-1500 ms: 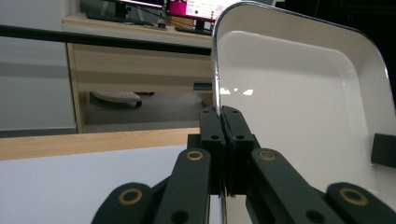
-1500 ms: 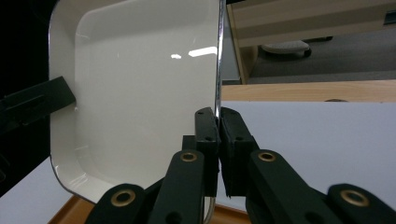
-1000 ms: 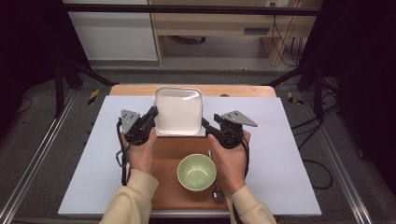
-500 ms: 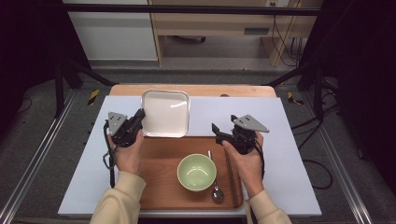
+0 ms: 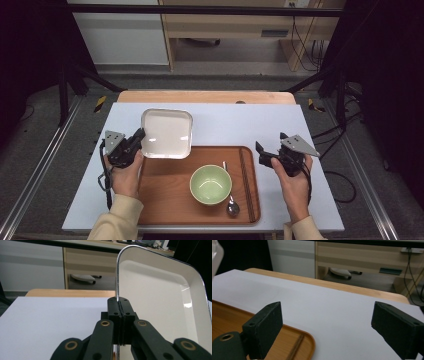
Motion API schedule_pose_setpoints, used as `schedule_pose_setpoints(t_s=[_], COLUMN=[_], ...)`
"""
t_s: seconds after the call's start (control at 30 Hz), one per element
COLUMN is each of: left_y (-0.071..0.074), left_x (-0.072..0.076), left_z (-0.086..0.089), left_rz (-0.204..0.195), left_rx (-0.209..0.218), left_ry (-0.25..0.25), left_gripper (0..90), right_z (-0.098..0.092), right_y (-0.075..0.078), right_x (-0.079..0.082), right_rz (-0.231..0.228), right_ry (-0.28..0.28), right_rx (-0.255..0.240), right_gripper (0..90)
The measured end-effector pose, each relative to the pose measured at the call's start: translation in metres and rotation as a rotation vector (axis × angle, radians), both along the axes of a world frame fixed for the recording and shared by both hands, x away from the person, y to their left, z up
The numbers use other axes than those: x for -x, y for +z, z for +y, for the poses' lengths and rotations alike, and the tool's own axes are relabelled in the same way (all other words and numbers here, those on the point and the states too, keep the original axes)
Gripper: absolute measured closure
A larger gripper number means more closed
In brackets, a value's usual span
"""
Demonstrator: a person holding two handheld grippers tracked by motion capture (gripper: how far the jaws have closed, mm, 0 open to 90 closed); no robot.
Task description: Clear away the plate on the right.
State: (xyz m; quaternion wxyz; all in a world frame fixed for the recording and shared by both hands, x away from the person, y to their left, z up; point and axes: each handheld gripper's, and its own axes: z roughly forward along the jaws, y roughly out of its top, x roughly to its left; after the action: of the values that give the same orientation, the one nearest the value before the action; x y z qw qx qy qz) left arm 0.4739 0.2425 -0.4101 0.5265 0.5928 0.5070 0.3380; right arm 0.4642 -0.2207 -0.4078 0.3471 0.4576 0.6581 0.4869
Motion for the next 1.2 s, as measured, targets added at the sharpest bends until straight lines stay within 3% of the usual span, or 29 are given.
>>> schedule_pose_setpoints(t_s=[0.23,0.63,0.83,1.0,1.1,1.2], left_y=[-0.005,-0.02,-0.03,-0.035,-0.038,-0.04], left_x=[0.012,0.03,0.042,0.049,0.052,0.053], left_z=[0.007,0.013,0.015,0.016,0.017,0.016], left_rz=[0.021,0.077,0.116,0.144,0.164,0.191], left_rx=[-0.02,-0.039,-0.032,-0.053,-0.031,-0.048], left_ry=[-0.013,-0.052,-0.08,-0.093,-0.1,-0.116], left_gripper=[89.1,89.1,89.1,89.1,89.0,89.0], right_z=[-0.025,-0.048,-0.052,-0.053,-0.053,-0.053], right_y=[-0.011,-0.02,-0.022,-0.023,-0.023,-0.024], right_x=[0.006,0.011,0.012,0.012,0.012,0.011], right_rz=[-0.009,0.016,0.027,0.033,0.037,0.044], right_ry=[-0.052,-0.129,-0.139,-0.139,-0.138,-0.138], right_rx=[0.013,0.011,0.004,-0.005,-0.003,-0.007], right_gripper=[11.1,11.0,11.3,11.4,11.5,11.6])
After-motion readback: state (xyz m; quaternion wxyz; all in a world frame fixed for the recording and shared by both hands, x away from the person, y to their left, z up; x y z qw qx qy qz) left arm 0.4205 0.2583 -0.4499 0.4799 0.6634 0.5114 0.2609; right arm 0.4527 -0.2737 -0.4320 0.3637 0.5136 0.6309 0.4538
